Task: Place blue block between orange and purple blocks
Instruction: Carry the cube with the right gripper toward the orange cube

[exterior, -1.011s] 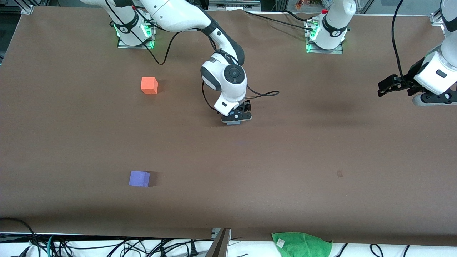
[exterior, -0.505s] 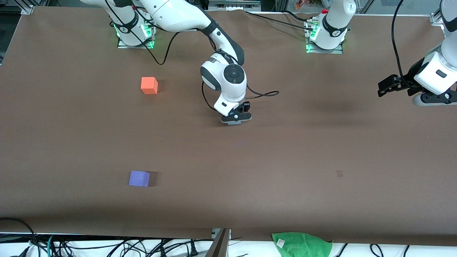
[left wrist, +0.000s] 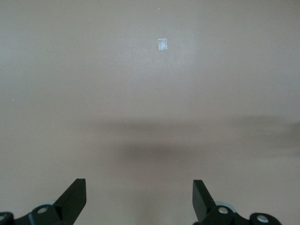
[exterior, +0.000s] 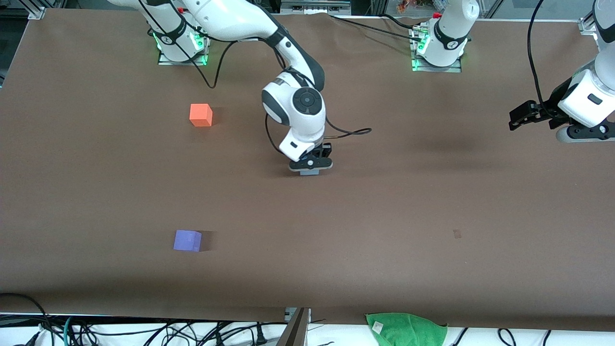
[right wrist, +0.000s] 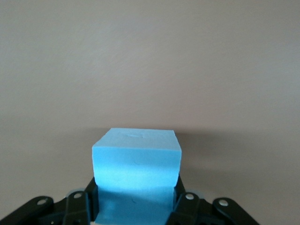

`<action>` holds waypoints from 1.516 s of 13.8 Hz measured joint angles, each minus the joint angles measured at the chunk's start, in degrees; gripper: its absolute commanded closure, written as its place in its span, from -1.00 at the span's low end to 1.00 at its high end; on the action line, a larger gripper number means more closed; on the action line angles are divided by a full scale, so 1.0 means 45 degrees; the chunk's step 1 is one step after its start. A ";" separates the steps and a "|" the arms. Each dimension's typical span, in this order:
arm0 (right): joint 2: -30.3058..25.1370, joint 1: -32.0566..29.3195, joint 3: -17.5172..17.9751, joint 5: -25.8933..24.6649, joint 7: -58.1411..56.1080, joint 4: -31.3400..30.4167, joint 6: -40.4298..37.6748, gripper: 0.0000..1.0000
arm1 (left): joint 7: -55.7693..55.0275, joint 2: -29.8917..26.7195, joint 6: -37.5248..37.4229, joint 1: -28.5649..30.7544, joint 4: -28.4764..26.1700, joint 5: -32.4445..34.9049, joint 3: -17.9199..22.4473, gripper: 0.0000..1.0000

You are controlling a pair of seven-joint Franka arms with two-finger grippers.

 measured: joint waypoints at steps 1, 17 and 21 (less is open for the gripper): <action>-0.0373 -0.0252 -0.0096 0.0002 -0.0387 0.0016 -0.0688 0.22 | 0.0000 0.0000 0.0000 0.0002 0.0003 0.0000 0.0005 -1.00; -0.4646 -0.5249 -0.1601 0.1984 -0.7038 -0.5520 -0.1326 0.22 | 0.0000 0.0000 0.0000 0.0024 0.0016 0.0000 0.0035 -1.00; -0.5183 -0.5217 -0.1598 0.1985 -0.7038 -0.7957 0.1192 0.22 | 0.0000 0.0000 0.0000 0.0038 0.0029 0.0000 0.0038 -1.00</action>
